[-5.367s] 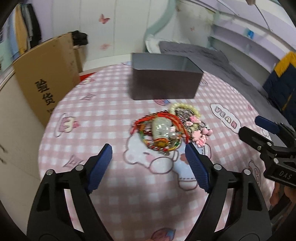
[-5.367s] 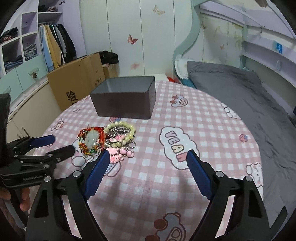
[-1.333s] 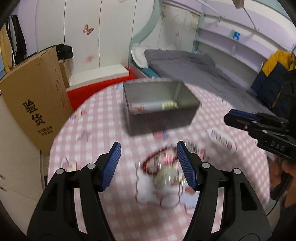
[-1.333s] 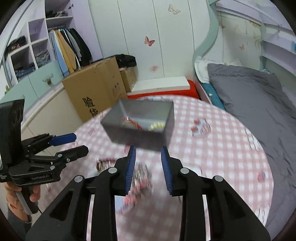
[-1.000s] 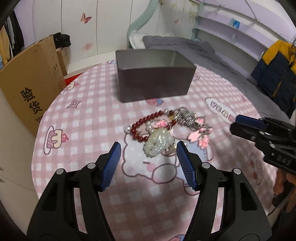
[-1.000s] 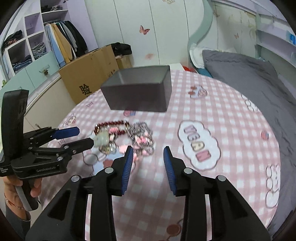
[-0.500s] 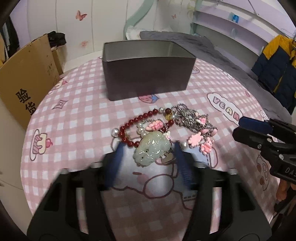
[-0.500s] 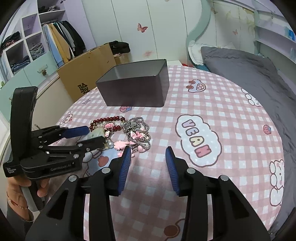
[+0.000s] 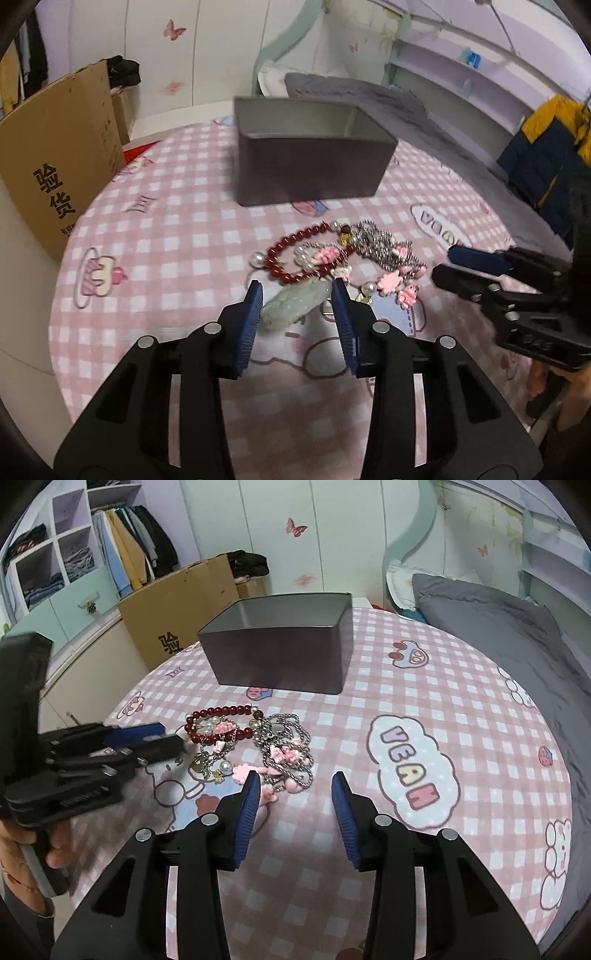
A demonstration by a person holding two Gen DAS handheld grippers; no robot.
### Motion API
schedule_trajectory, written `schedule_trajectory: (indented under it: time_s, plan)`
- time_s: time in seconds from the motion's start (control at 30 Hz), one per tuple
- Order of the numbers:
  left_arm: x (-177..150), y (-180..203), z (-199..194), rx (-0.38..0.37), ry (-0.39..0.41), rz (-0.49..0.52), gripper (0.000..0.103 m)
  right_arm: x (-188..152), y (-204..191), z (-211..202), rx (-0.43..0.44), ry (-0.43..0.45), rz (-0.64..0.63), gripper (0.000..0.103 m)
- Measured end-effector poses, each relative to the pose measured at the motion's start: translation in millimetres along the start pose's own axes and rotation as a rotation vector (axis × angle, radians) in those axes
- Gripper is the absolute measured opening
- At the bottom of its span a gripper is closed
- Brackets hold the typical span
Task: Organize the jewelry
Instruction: 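Grasp the jade pendant with the left tool while the right tool grasps the red bead bracelet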
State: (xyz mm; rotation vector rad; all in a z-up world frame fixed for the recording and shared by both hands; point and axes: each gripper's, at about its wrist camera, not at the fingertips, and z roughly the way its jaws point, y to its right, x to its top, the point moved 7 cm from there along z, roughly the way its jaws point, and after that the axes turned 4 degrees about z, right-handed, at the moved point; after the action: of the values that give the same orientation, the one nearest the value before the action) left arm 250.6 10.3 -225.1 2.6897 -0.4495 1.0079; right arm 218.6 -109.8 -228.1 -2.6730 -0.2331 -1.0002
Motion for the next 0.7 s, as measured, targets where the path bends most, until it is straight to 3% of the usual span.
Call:
schedule_trajectory:
  time_s: [0.2, 0.27, 0.63, 0.7]
  plan:
    - [3.4, -13.8, -19.0, 0.005, 0.036, -0.033, 0.036, 6.5, -16.6, 6.3, 0.002, -0.008, -0.054, 0.038]
    - [3.7, -17.3, -22.2, 0.004, 0.041, -0.041, 0.023, 11.6, -29.6, 7.5, 0.020, -0.005, -0.086, 0.038]
    - [-13.9, -39.9, -17.7, -0.020, 0.017, -0.093, 0.023, 27.0, -73.2, 43.4, 0.076, -0.063, -0.181, 0.038]
    - [-19.1, -44.9, -16.7, -0.009, 0.007, -0.104, 0.032, 29.6, -77.2, 47.9, 0.084, -0.076, -0.191, 0.038]
